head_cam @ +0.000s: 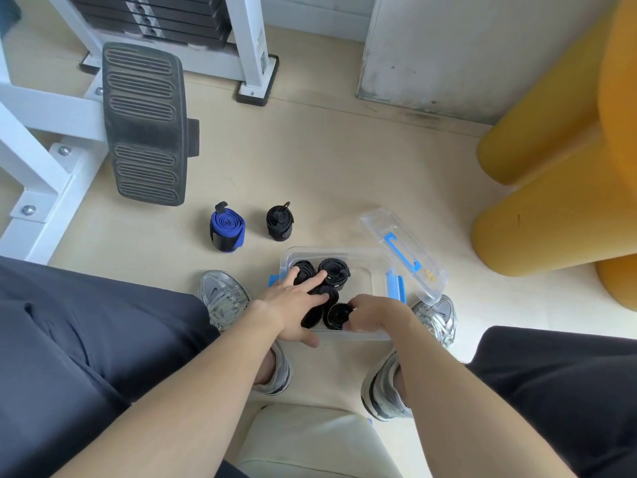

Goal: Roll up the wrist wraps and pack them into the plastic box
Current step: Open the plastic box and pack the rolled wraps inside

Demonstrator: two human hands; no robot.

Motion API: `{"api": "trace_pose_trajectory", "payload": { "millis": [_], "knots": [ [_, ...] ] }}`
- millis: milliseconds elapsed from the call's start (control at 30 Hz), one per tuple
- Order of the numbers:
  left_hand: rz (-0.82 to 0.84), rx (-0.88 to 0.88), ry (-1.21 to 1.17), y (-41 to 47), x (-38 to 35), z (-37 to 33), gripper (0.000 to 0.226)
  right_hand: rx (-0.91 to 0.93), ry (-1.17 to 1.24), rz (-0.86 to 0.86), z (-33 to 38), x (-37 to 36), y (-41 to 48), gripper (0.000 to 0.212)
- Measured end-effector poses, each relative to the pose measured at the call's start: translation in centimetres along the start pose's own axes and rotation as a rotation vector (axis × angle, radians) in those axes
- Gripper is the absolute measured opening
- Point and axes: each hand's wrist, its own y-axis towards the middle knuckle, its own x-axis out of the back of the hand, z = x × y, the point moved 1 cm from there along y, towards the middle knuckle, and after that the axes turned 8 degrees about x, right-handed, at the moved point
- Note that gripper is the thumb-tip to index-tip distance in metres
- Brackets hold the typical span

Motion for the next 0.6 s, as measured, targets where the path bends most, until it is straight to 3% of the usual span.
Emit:
{"api": "trace_pose_trajectory", "payload": {
  "millis": [167,400,500,600],
  "knots": [
    [-0.005,-0.004,-0.002,0.2,-0.3,0.1,0.108,0.031,-0.03,0.033,0.1,-0.1,0.4,0.048],
    [-0.07,0.019,0.082,-0.3,0.3,-0.1,0.109,0.117,-0.153,-0.115,2.1,0.7,0.4,0.04],
    [-0.278,0.042,0.102,-1.1,0.8,0.0,0.115,0.102,-0.196,-0.134,3.2,1.9,-0.3,0.037],
    [-0.609,0.027,-0.097,-1.8,0.9,0.6,0.066,0.035,-0.226,-0.125,3.9,3.5,-1.0,0.032]
  ]
}}
